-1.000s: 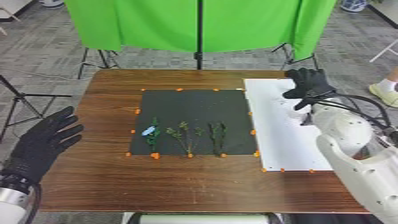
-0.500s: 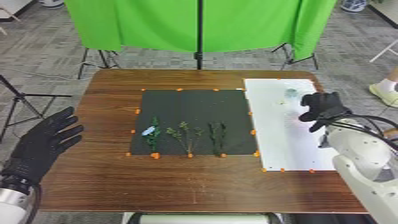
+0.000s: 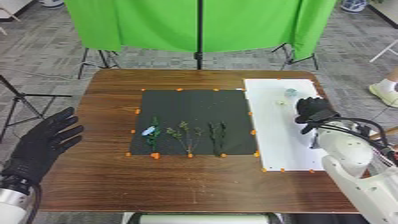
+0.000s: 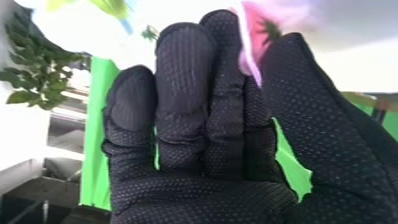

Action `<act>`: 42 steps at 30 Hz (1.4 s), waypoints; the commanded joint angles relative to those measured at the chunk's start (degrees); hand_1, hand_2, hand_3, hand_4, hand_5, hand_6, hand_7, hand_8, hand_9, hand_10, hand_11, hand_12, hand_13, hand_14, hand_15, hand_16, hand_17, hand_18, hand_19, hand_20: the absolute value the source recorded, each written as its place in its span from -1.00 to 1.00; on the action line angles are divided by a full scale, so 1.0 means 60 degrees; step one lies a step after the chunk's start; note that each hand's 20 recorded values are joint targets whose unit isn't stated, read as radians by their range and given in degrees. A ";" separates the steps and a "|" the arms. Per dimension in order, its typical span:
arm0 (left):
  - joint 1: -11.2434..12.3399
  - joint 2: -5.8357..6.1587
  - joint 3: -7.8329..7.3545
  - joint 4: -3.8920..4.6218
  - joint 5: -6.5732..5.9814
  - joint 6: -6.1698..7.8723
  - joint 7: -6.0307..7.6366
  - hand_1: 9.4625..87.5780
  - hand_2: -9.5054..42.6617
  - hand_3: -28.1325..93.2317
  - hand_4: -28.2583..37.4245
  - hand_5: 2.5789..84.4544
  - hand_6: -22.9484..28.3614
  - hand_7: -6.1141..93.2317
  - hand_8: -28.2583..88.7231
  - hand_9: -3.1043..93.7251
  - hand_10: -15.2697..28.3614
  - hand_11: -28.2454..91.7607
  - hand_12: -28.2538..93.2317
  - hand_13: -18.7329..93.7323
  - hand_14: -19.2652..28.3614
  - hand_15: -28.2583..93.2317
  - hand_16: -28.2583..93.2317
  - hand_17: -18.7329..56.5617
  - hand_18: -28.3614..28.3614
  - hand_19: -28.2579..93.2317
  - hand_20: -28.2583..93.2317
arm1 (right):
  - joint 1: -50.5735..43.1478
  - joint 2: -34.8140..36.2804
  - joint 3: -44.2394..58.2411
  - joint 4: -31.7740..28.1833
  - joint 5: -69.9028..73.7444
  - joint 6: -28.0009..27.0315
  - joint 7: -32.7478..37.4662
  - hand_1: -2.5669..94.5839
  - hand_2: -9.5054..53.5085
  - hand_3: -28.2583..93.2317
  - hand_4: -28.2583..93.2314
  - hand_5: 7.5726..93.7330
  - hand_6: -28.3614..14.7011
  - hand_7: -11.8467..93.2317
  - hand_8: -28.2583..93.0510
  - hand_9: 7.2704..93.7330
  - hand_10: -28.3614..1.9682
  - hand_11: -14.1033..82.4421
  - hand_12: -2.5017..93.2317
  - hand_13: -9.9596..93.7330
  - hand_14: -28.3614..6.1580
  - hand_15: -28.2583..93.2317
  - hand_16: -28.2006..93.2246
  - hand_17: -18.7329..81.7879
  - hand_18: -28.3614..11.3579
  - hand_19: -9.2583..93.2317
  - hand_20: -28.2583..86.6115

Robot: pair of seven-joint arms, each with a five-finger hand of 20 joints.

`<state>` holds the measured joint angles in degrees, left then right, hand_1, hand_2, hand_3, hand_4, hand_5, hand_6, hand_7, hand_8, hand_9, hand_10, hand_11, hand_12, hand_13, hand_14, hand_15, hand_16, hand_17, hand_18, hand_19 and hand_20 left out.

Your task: Arrange flowers

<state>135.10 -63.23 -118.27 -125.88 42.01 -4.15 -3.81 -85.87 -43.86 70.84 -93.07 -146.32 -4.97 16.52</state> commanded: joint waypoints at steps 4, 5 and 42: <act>0.0217 -0.0161 -0.0081 -0.0078 0.0033 0.0080 -0.0027 -0.56 -0.65 0.65 -0.97 -0.36 0.01 -0.41 -0.74 -0.52 0.16 -0.04 -0.33 -0.40 0.35 0.20 -0.59 -0.76 0.69 0.24 -0.38 | 0.2274 -0.1185 -0.1830 -0.0091 -0.0111 0.1533 -0.1237 0.04 -0.99 0.87 -1.00 0.48 0.34 0.15 -0.81 0.86 0.65 -0.31 0.02 0.68 0.53 0.33 0.06 0.09 -0.42 0.84 0.13; 0.0160 -0.0145 -0.0050 -0.0058 0.0038 0.0052 -0.0061 -0.56 -0.65 0.65 -0.97 -0.36 0.01 -0.41 -0.74 -0.52 0.16 -0.04 -0.33 -0.40 0.35 0.20 -0.59 -0.76 0.69 0.24 -0.38 | 0.2564 -0.1495 -0.2053 -0.0066 -0.0165 0.1617 -0.1428 0.03 -0.99 0.88 -1.00 0.49 0.34 0.15 -0.81 0.86 0.65 -0.31 0.02 0.68 0.54 0.33 0.06 0.09 -0.42 0.84 0.13; -0.1265 0.0950 0.1120 0.0374 -0.0016 -0.0100 -0.0213 -0.56 -0.65 0.65 -0.97 -0.36 0.01 -0.41 -0.74 -0.52 0.16 -0.04 -0.33 -0.40 0.35 0.19 -0.59 -0.76 0.69 0.24 -0.38 | 0.4894 -0.7936 -0.4189 0.4831 -0.3954 0.2263 -0.3428 0.02 -1.00 0.86 -1.00 0.45 0.38 0.16 -0.82 0.82 0.67 -0.31 0.02 0.64 0.56 0.35 0.08 0.07 -0.39 0.83 0.14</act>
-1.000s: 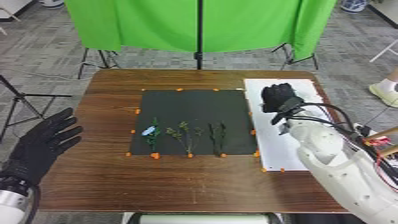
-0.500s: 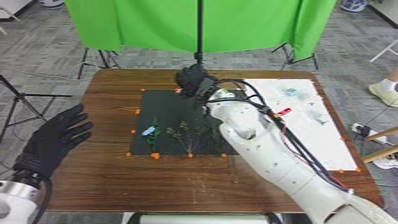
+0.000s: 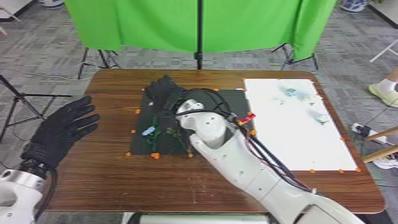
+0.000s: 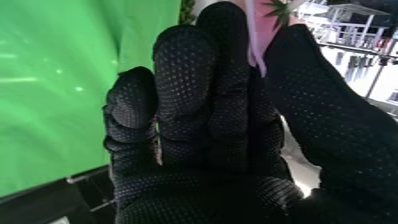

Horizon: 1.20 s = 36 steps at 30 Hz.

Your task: Arrange flowers

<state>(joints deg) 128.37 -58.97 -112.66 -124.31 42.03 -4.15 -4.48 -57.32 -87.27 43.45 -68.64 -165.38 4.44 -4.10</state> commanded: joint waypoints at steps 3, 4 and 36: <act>-0.0210 0.0328 0.0223 0.0126 -0.0033 -0.0084 -0.0111 -0.56 -0.65 0.65 -0.97 -0.36 0.01 -0.41 -0.74 -0.52 0.16 -0.04 -0.33 -0.40 0.35 0.19 -0.59 -0.76 0.69 0.24 -0.38 | 0.0083 -0.0741 0.0306 0.0757 -0.0995 0.0772 0.0173 0.02 -0.99 0.86 -1.00 0.44 0.38 0.17 -0.82 0.81 0.67 -0.31 0.02 0.63 0.57 0.35 0.09 0.07 -0.38 0.83 0.14; -0.0269 0.0338 0.0260 0.0146 -0.0032 -0.0102 -0.0142 -0.56 -0.65 0.65 -0.97 -0.36 0.01 -0.41 -0.74 -0.52 0.16 -0.04 -0.33 -0.40 0.35 0.19 -0.59 -0.76 0.69 0.24 -0.38 | 0.0049 -0.0711 0.0264 0.0683 -0.1012 0.0701 0.0223 0.02 -0.99 0.85 -1.00 0.44 0.38 0.17 -0.82 0.81 0.67 -0.31 0.02 0.63 0.57 0.35 0.09 0.06 -0.38 0.83 0.15; -0.0493 0.0445 0.0441 0.0252 -0.0055 -0.0151 -0.0186 -0.56 -0.66 0.65 -0.97 -0.36 0.01 -0.41 -0.74 -0.52 0.16 -0.04 -0.33 -0.40 0.35 0.19 -0.59 -0.76 0.69 0.24 -0.38 | -0.0041 -0.0894 0.0220 0.0774 -0.1157 0.0759 0.1030 -0.16 -0.98 0.81 -1.00 0.29 0.36 0.16 -0.83 0.60 0.53 -0.09 -0.16 0.54 0.46 0.48 -0.09 0.00 -0.40 0.79 0.20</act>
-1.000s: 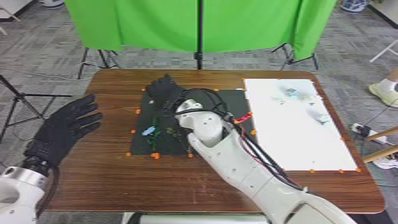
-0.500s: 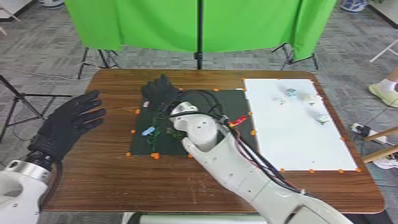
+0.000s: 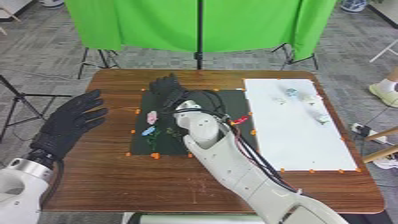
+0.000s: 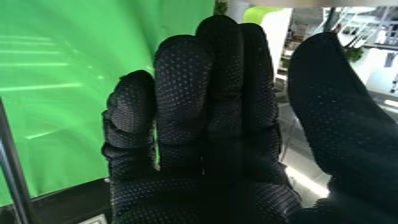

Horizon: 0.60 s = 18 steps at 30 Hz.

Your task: Arrange flowers

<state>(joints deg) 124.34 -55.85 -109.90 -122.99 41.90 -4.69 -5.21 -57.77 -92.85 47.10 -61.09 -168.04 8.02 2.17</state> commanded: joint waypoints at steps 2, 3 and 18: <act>0.0304 -0.0192 -0.0093 -0.0003 -0.0019 -0.0054 -0.0038 -0.56 -0.66 0.65 -0.97 -0.36 0.01 -0.41 -0.74 -0.52 0.16 -0.04 -0.33 -0.40 0.35 0.19 -0.59 -0.76 0.69 0.24 -0.38 | 0.0140 0.0276 -0.0626 -0.0888 -0.0230 -0.0048 0.0130 -0.17 -0.98 0.82 -1.00 0.28 0.37 0.15 -0.83 0.58 0.52 -0.07 -0.17 0.53 0.46 0.49 -0.09 0.00 -0.40 0.79 0.20; 0.0420 -0.0256 -0.0152 -0.0029 -0.0013 -0.0054 0.0031 -0.56 -0.66 0.65 -0.97 -0.36 0.01 -0.41 -0.74 -0.52 0.16 -0.04 -0.33 -0.40 0.35 0.19 -0.59 -0.76 0.69 0.24 -0.38 | 0.0228 0.0416 -0.0737 -0.1086 0.0142 -0.0095 0.0165 -0.20 -0.97 0.83 -1.00 0.27 0.37 0.11 -0.82 0.56 0.50 -0.04 -0.20 0.52 0.45 0.49 -0.09 0.00 -0.41 0.79 0.20; 0.2123 -0.1367 -0.1091 -0.0488 -0.0009 0.0235 0.0356 -0.56 -0.67 0.65 -0.97 -0.37 0.00 -0.40 -0.74 -0.52 0.16 -0.05 -0.33 -0.40 0.35 0.19 -0.59 -0.76 0.69 0.24 -0.38 | -0.0643 0.2594 -0.0194 -0.4798 0.1582 -0.2581 -0.1538 -0.40 -0.92 0.98 -1.00 -0.12 0.28 -0.07 -0.96 -0.07 0.22 0.19 -0.48 0.07 0.29 0.52 -0.23 -0.23 -0.41 0.57 0.16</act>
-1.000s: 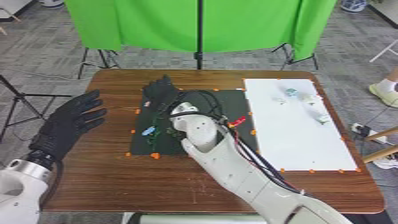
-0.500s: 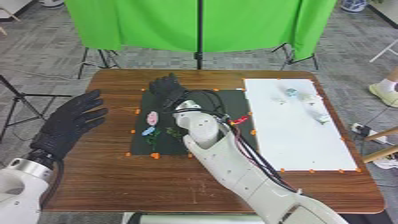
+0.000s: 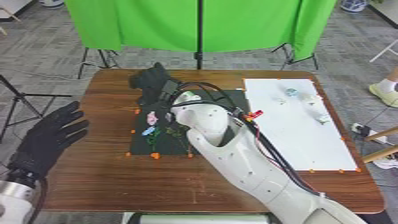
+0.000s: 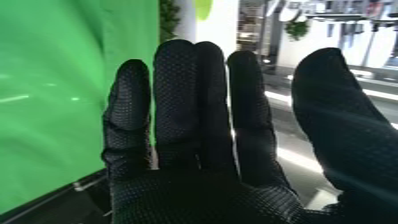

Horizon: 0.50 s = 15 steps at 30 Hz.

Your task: Arrange flowers

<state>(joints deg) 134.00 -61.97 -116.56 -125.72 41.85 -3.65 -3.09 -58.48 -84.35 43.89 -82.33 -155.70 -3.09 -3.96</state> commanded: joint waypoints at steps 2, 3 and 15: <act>0.0558 -0.0390 0.0034 -0.0069 0.0013 0.0034 0.0045 -0.56 -0.67 0.65 -0.97 -0.37 0.00 -0.40 -0.74 -0.52 0.16 -0.05 -0.33 -0.40 0.35 0.20 -0.59 -0.76 0.69 0.24 -0.38 | -0.0640 0.1527 0.0414 -0.1486 -0.0656 -0.0859 -0.0401 -0.40 -0.92 0.98 -1.00 -0.15 0.29 -0.08 -0.96 -0.11 0.21 0.17 -0.49 0.04 0.30 0.50 -0.24 -0.25 -0.41 0.55 0.15; 0.0584 -0.0422 0.0021 -0.0093 0.0020 -0.0001 -0.0017 -0.56 -0.67 0.65 -0.97 -0.37 0.00 -0.40 -0.74 -0.52 0.16 -0.05 -0.33 -0.40 0.35 0.20 -0.59 -0.76 0.69 0.24 -0.38 | -0.0757 0.1672 0.0545 -0.1583 -0.0631 -0.0977 -0.0313 -0.40 -0.92 0.99 -1.00 -0.17 0.29 -0.08 -0.96 -0.13 0.22 0.16 -0.49 0.02 0.29 0.48 -0.25 -0.26 -0.41 0.53 0.14; 0.0469 -0.0505 0.0009 -0.0001 0.0005 0.0077 -0.0180 -0.56 -0.67 0.65 -0.97 -0.37 0.00 -0.40 -0.74 -0.52 0.16 -0.05 -0.33 -0.40 0.35 0.19 -0.59 -0.76 0.69 0.24 -0.38 | -0.1165 0.3475 0.1686 -0.1664 0.0316 -0.1427 0.0855 -0.40 -0.90 0.98 -1.00 -0.24 0.27 -0.10 -0.95 -0.23 0.14 0.09 -0.52 -0.07 0.22 0.46 -0.30 -0.28 -0.41 0.51 0.12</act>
<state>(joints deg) 135.83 -64.11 -116.33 -125.70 41.89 -3.53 -3.54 -63.84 -71.93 50.21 -92.19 -155.13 -10.83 -0.34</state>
